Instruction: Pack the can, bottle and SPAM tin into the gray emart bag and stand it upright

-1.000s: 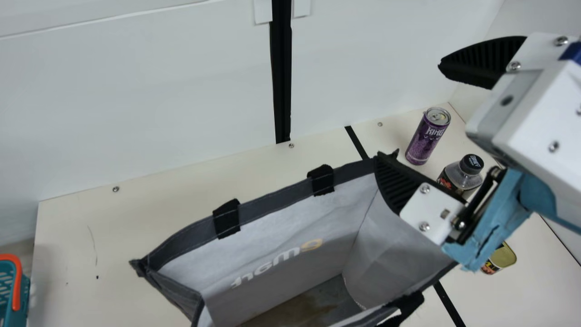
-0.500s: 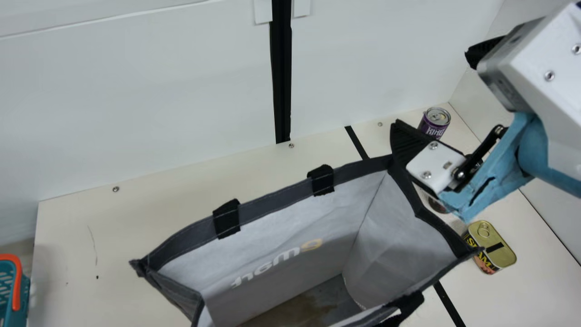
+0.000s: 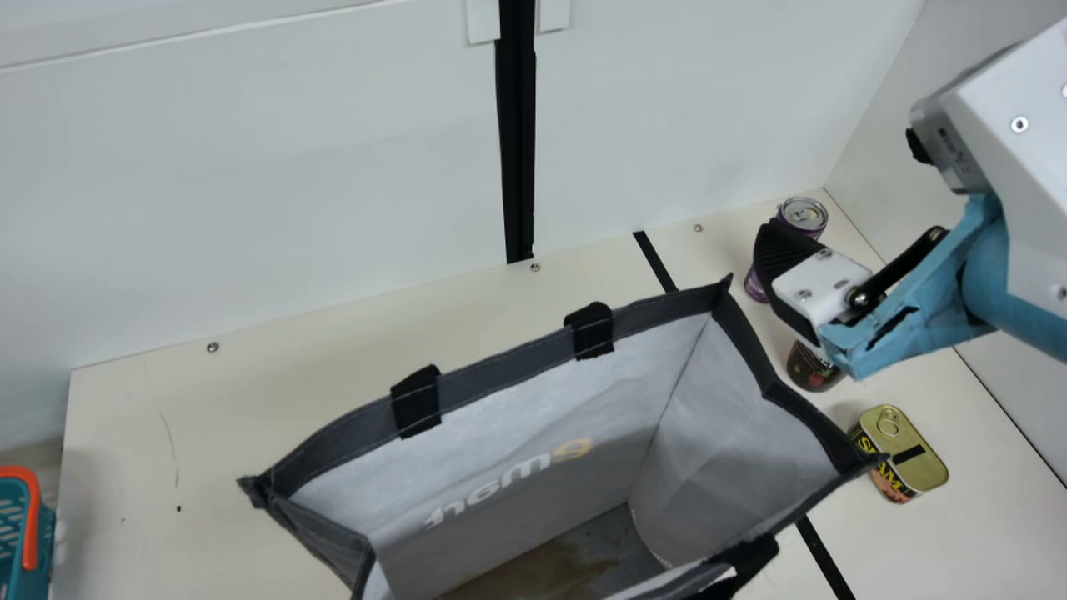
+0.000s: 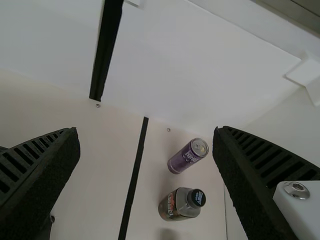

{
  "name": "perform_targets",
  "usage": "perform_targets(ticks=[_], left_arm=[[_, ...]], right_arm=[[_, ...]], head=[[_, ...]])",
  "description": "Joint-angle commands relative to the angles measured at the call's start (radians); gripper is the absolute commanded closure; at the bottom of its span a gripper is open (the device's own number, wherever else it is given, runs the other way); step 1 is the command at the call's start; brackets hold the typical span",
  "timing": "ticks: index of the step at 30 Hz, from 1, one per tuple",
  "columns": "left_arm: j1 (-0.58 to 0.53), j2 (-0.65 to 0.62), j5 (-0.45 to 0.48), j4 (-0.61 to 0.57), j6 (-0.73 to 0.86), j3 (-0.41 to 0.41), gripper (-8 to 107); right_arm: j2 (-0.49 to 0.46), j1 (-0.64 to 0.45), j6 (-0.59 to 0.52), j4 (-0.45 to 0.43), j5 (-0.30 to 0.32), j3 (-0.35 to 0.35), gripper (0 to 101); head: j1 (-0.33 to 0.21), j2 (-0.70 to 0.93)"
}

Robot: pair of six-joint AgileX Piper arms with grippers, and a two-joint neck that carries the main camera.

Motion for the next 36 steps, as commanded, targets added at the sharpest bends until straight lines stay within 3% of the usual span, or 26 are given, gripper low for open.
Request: perform_targets(ticks=[1,36], left_arm=[[0.0,0.0,0.0,0.0,0.0,0.0,9],[0.0,0.0,0.0,0.0,0.0,0.0,9]], right_arm=[[-0.002,-0.012,0.015,-0.01,0.0,0.008,6],[-0.039,-0.286,0.077,-0.021,0.0,0.261,6]], head=[[-0.023,-0.001],[-0.023,-0.001]])
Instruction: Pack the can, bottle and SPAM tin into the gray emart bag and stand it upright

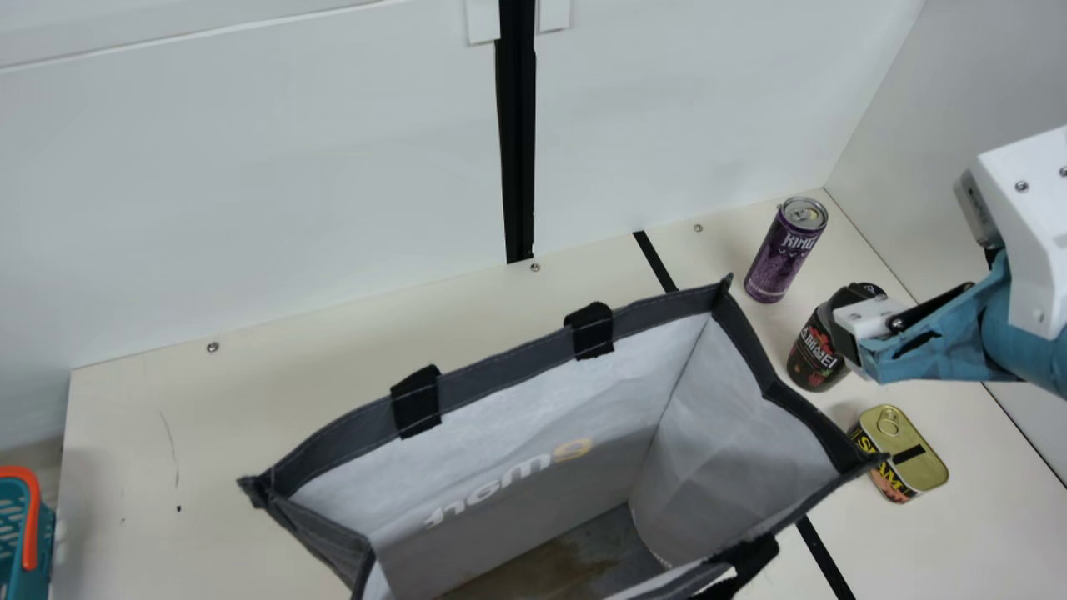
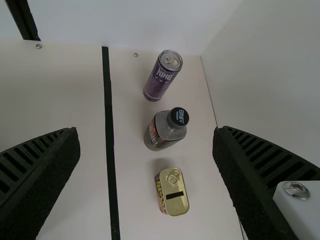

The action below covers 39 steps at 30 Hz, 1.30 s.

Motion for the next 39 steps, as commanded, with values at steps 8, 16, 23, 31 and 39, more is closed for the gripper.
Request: perform_targets(ticks=[8,16,23,31,39], left_arm=[[0.0,0.0,0.0,0.0,0.0,0.0,9],[0.0,0.0,0.0,0.0,0.0,0.0,9],[0.0,0.0,0.0,0.0,0.0,0.0,9],[0.0,0.0,0.0,0.0,0.0,0.0,9],[0.0,0.0,0.0,0.0,0.0,0.0,9]], right_arm=[[-0.01,-0.046,0.006,-0.006,0.001,0.068,6],[-0.018,-0.084,0.017,-0.006,0.001,0.126,6],[-0.025,-0.096,0.036,-0.005,0.001,0.156,6],[-0.026,-0.097,0.037,-0.005,0.0,0.156,6],[-0.026,-0.097,0.037,-0.005,0.0,0.156,6]], head=[[-0.023,-0.002],[-0.023,-0.002],[-0.023,-0.002],[-0.023,-0.002],[-0.023,-0.002]])
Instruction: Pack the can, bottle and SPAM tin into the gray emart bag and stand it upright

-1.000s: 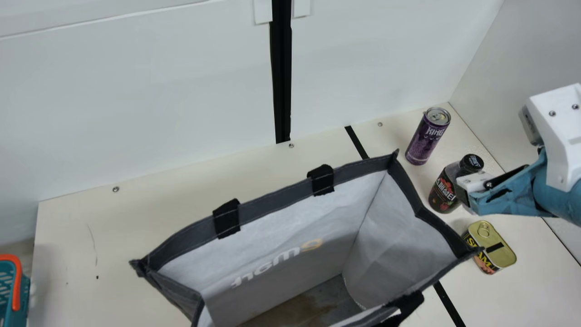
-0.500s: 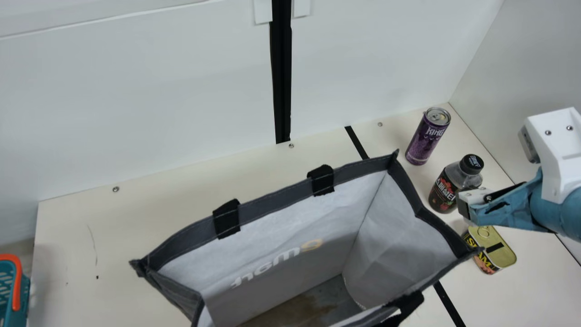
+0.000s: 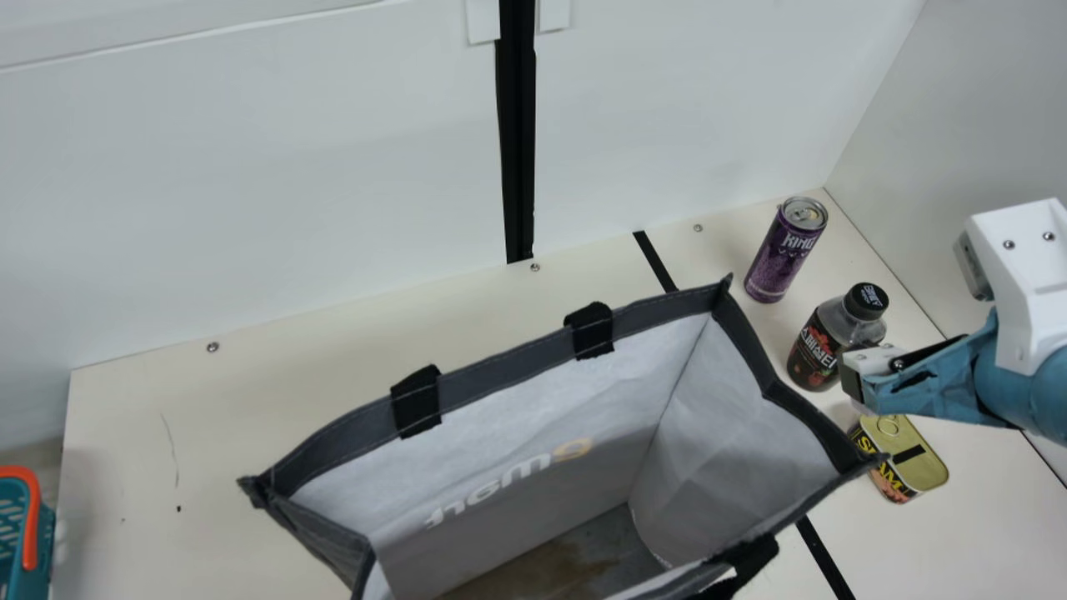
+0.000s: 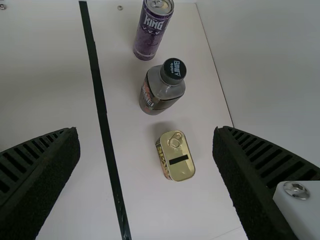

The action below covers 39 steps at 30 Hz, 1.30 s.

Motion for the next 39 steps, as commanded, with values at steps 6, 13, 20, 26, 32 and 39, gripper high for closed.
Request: perform_targets(ticks=[6,13,20,26,32,39], left_arm=[[0.0,0.0,0.0,0.0,0.0,0.0,9],[0.0,0.0,0.0,0.0,0.0,0.0,9],[-0.001,0.001,-0.001,0.001,-0.001,0.0,9],[-0.016,0.012,0.004,0.003,-0.001,-0.026,9],[-0.041,0.034,0.006,0.002,-0.005,-0.071,9],[-0.08,0.077,0.003,0.01,-0.015,-0.141,9]], right_arm=[[0.0,0.0,0.0,0.0,0.0,0.0,6],[0.0,0.0,0.0,0.0,0.0,0.0,6],[0.0,0.0,0.0,0.0,0.0,0.0,6],[0.0,0.0,0.0,0.0,0.0,0.0,6],[0.0,0.0,0.0,0.0,0.0,0.0,6],[0.0,0.0,0.0,0.0,0.0,0.0,6]], head=[[-0.023,-0.002],[-0.023,-0.002],[-0.023,-0.002],[-0.023,-0.002],[-0.023,-0.002],[-0.023,-0.002]])
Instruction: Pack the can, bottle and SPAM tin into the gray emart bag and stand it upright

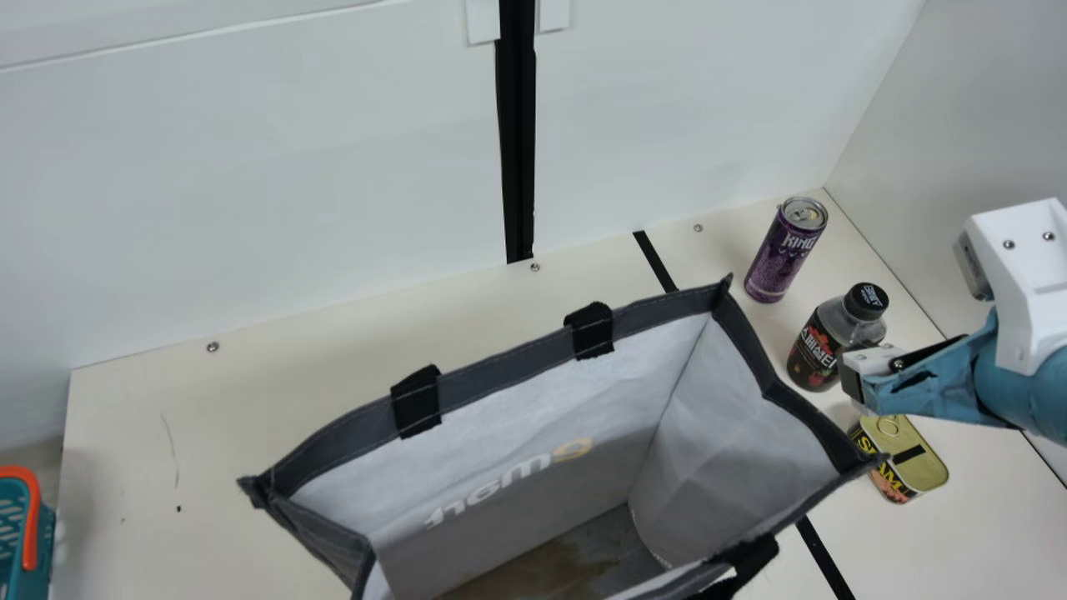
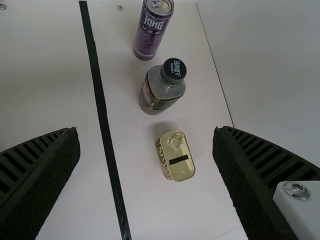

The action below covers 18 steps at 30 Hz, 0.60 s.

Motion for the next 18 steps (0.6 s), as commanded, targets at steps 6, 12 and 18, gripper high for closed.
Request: perform_targets(ticks=[6,12,18], left_arm=[[-0.038,0.045,-0.003,0.01,-0.012,-0.064,9],[-0.07,0.087,-0.008,0.016,-0.012,-0.117,9],[-0.098,0.134,-0.007,0.011,-0.007,-0.175,9]], right_arm=[[0.0,0.0,0.0,0.0,0.0,0.0,6],[0.0,0.0,0.0,0.0,0.0,0.0,6],[0.0,0.0,0.0,0.0,0.0,0.0,6]], head=[[-0.023,-0.001],[-0.023,-0.001],[-0.023,-0.001]])
